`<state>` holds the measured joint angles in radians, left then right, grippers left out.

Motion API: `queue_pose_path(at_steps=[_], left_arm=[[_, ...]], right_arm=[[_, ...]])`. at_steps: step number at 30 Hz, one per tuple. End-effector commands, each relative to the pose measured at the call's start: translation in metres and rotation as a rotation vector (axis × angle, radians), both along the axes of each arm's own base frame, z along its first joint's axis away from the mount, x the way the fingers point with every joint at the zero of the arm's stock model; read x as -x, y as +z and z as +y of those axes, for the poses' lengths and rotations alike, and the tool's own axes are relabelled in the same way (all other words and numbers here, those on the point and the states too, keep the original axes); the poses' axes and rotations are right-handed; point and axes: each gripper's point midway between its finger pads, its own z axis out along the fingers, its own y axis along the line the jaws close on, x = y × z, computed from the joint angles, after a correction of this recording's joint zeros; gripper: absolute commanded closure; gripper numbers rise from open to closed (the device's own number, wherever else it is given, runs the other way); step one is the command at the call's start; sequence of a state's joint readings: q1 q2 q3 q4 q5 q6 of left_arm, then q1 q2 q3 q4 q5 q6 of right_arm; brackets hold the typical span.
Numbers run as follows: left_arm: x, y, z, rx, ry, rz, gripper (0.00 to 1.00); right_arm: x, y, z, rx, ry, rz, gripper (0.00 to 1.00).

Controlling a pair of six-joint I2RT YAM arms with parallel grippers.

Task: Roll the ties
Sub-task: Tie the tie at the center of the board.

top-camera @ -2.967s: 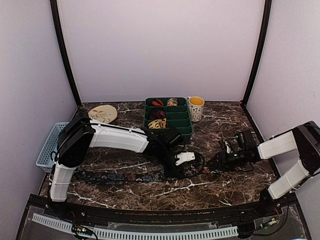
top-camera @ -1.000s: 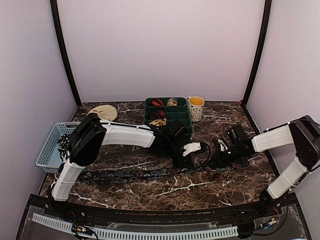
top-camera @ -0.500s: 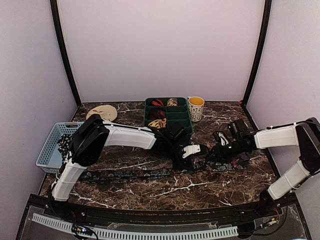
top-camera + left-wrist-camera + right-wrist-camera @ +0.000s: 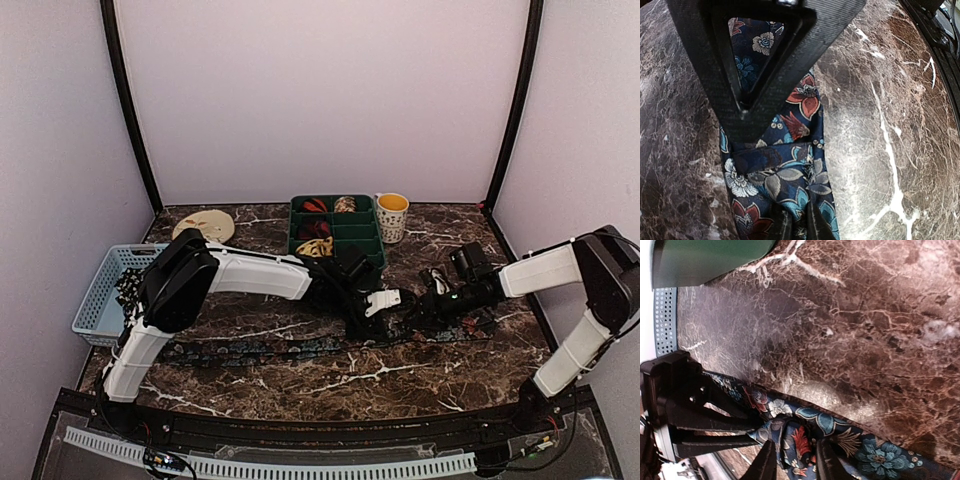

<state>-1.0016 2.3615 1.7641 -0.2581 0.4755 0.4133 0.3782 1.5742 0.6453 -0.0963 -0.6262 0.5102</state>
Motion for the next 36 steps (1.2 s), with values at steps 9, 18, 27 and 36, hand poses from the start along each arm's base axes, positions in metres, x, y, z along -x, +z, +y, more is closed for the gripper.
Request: queue_pose_path(at_steps=[9, 18, 27, 36], left_arm=[[-0.005, 0.01, 0.016, -0.029, 0.075, -0.008, 0.66], [-0.026, 0.08, 0.038, 0.135, 0.238, -0.134, 0.08], [-0.051, 0.141, 0.106, 0.358, 0.618, -0.303, 0.01], [-0.058, 0.137, 0.142, 0.347, 0.707, -0.193, 0.01]], right_arm=[[-0.003, 0.007, -0.007, 0.023, -0.041, -0.03, 1.0], [0.003, 0.005, -0.05, 0.077, -0.17, -0.013, 1.0], [0.004, 0.003, -0.093, 0.146, -0.272, -0.011, 1.0], [0.001, -0.003, -0.127, 0.245, -0.395, 0.022, 1.0]])
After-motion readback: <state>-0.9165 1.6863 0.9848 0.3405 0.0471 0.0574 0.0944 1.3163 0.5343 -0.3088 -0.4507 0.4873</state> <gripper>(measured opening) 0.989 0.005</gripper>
